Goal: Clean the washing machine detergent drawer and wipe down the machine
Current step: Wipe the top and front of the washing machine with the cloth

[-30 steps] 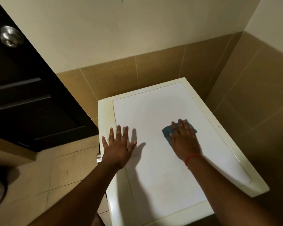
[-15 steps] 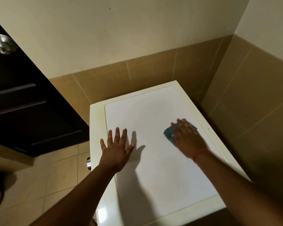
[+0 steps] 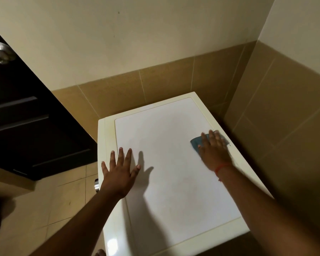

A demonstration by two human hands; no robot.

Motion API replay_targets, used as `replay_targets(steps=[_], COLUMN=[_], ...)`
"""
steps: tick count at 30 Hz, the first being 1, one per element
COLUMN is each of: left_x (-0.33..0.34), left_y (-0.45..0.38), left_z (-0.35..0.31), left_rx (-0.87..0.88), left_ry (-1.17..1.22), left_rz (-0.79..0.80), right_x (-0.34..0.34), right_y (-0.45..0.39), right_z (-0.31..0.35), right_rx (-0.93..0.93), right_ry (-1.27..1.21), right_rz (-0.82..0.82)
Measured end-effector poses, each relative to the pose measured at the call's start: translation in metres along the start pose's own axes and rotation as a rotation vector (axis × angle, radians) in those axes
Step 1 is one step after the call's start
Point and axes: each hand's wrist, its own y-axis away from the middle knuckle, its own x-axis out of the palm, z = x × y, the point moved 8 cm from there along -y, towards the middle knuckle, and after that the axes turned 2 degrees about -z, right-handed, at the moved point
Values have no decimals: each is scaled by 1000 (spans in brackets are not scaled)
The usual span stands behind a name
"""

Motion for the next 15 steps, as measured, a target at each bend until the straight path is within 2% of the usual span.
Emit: replay_targets(steps=[3,4,5,8,9,10,12,14,15], left_x=[-4,-7,-10,-12,-11,-10,-8,-8,-8], left_y=[2,3,3,7,10,12,14,14,14], left_z=[4,6,10,23,27,31,37,42,45], left_rx=[2,-1,-8,-30,-35,-37,-38,-34,-33], left_ry=[-3,-7,-11,-16,-8,-1,-3,-7,-10], left_rz=[2,-3,-8,-13,-11,-6,4,5,6], right_x=[10,6,2,-8,-7,-5,4,7,6], right_y=[37,39,35,36,45,57,92,113,111], right_z=[26,19,5,-26,-19,-3,34,41,33], right_rx=[-347,-356,-284,86,124,103,-88,-249,-243], right_ry=[90,97,94,34,15,7,15,61,65], right_rz=[38,38,13,-55,-79,-81,-37,-2,-2])
